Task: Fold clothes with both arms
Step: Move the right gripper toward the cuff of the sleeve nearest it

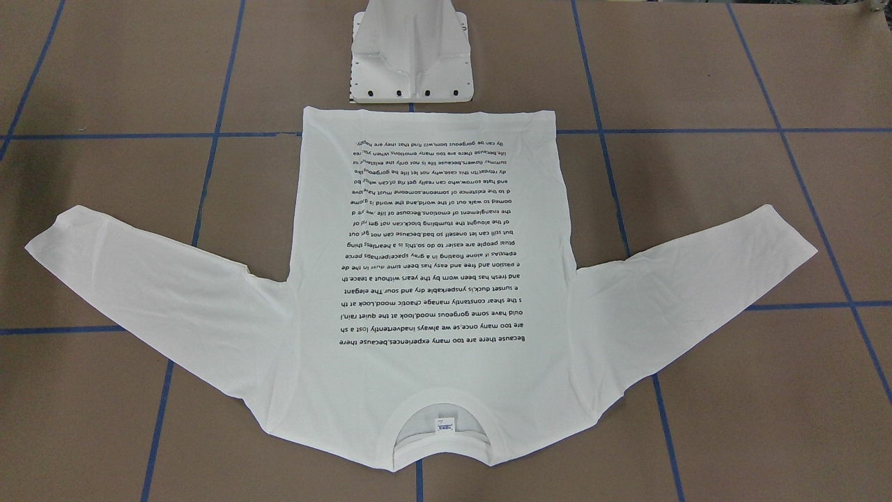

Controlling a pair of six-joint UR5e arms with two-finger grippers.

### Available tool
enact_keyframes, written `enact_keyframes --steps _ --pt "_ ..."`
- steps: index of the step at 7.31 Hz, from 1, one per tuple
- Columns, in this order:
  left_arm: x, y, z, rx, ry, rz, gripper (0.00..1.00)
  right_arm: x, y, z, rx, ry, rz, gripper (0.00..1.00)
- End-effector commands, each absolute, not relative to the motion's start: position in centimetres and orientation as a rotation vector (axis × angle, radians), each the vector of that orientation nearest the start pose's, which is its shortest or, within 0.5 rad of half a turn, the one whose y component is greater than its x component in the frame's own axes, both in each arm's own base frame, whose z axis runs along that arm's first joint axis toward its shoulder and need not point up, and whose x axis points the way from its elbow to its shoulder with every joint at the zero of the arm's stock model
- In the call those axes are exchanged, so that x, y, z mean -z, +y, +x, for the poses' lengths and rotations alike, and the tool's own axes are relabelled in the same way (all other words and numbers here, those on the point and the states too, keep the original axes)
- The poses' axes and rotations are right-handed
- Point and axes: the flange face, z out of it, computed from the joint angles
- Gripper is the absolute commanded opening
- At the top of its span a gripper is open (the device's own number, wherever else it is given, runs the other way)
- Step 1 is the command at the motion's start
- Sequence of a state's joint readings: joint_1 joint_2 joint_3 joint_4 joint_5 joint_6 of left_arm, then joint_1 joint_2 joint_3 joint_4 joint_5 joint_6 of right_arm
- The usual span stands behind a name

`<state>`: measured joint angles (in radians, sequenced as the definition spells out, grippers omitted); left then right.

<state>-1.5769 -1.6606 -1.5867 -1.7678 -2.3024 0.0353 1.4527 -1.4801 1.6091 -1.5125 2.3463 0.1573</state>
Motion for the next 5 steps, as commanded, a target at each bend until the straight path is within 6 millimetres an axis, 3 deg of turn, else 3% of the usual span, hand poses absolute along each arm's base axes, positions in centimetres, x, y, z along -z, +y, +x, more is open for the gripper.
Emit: enact_keyframes --steps 1,3,4,5 --pt "-58.1 -54.7 -6.9 -0.135 0.72 0.308 0.99 -58.2 -54.2 0.0 0.039 -0.793 0.078 1.0" --pt "-57.9 -54.6 -6.9 -0.14 0.719 0.317 0.99 -58.6 -54.7 -0.5 0.059 -0.794 0.105 1.0" --pt "-57.5 -54.5 -6.9 -0.141 0.719 0.324 0.99 -60.0 -53.4 -0.4 0.079 -0.8 0.15 1.0" --pt "-57.5 -54.5 -6.9 -0.14 0.719 0.323 0.99 -60.6 -53.3 -2.3 0.131 -0.818 0.192 1.0"
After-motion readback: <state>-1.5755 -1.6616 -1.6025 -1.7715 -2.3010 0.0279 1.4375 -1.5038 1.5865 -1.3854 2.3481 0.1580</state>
